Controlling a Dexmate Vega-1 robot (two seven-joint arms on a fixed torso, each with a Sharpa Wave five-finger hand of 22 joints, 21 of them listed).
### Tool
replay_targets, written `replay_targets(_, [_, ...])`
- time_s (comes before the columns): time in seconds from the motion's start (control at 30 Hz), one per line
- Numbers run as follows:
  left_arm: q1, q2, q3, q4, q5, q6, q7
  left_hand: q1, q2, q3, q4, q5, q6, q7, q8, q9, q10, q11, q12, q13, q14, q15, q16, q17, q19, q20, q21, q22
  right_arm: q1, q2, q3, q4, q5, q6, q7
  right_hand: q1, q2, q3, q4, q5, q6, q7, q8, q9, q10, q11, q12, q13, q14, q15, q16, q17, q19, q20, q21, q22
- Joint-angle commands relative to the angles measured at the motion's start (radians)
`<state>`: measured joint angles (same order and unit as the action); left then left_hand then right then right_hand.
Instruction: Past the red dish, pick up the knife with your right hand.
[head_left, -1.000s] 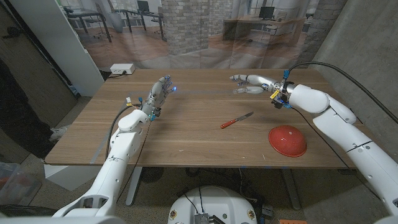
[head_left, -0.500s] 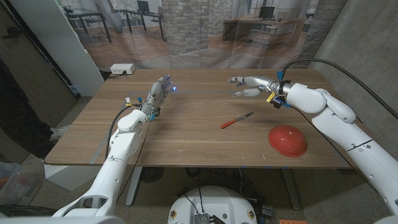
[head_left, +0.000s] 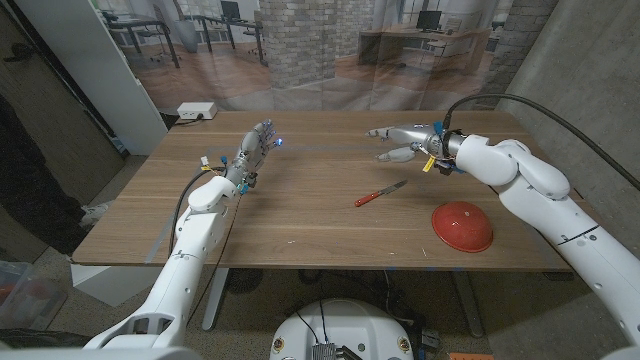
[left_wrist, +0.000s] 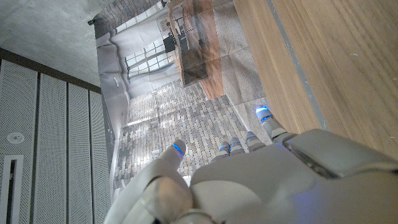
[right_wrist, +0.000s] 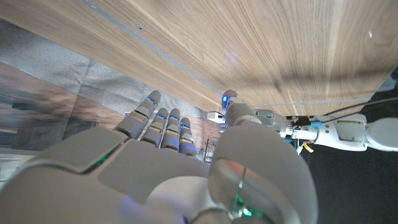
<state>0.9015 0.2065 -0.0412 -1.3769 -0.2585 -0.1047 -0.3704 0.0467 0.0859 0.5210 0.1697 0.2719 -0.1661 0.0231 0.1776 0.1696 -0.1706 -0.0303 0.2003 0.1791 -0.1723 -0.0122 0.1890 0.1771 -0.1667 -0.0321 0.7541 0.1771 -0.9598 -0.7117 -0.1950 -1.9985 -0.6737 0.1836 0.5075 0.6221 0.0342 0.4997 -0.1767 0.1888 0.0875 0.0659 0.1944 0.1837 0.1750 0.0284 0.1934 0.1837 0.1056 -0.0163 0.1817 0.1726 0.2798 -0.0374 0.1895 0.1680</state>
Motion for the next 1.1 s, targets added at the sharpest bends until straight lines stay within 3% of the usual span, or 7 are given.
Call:
replay_targets(0.03, [0.003,0.002,-0.003,-0.003,-0.001,-0.001,0.002,-0.008,0.064,-0.001,-0.001,-0.003,-0.101,0.004,0.003,0.002,-0.071,0.004,0.004,0.004,-0.149,0.002,0.002,0.002,-0.220,0.001,-0.003,0.003,-0.008,0.010,-0.009,-0.029,-0.164,0.013,0.014,0.015,-0.001,0.002,-0.005,0.007,0.004,-0.008,0.005,0.003,0.000,-0.008,-0.002,0.004,0.003,-0.008,0.006,-0.001,0.008,-0.020,0.007,0.000])
replay_targets(0.57, [-0.002,0.003,0.000,0.005,0.002,-0.003,0.000,-0.009,0.065,-0.003,-0.001,-0.003,-0.101,0.004,0.003,0.002,-0.071,0.002,0.003,0.004,-0.149,0.002,0.001,0.001,-0.218,0.001,-0.007,0.003,-0.022,0.036,-0.004,-0.042,-0.307,0.043,0.028,0.049,-0.014,0.006,-0.009,0.013,0.009,-0.015,0.010,0.004,0.009,-0.014,0.000,0.005,0.012,-0.012,0.006,-0.002,0.019,-0.028,0.008,-0.001])
replay_targets(1.1, [-0.013,0.004,0.001,0.019,0.005,0.003,-0.006,-0.009,0.065,-0.005,-0.001,-0.002,-0.099,0.004,0.003,0.002,-0.071,0.002,0.003,0.004,-0.150,0.002,0.000,0.001,-0.218,0.002,-0.011,0.003,-0.039,0.061,0.013,-0.050,-0.343,0.064,0.054,0.097,-0.029,0.013,-0.012,0.021,-0.010,-0.016,0.005,0.005,0.009,-0.019,-0.002,0.006,0.018,-0.016,0.004,-0.002,0.023,-0.030,0.005,-0.001])
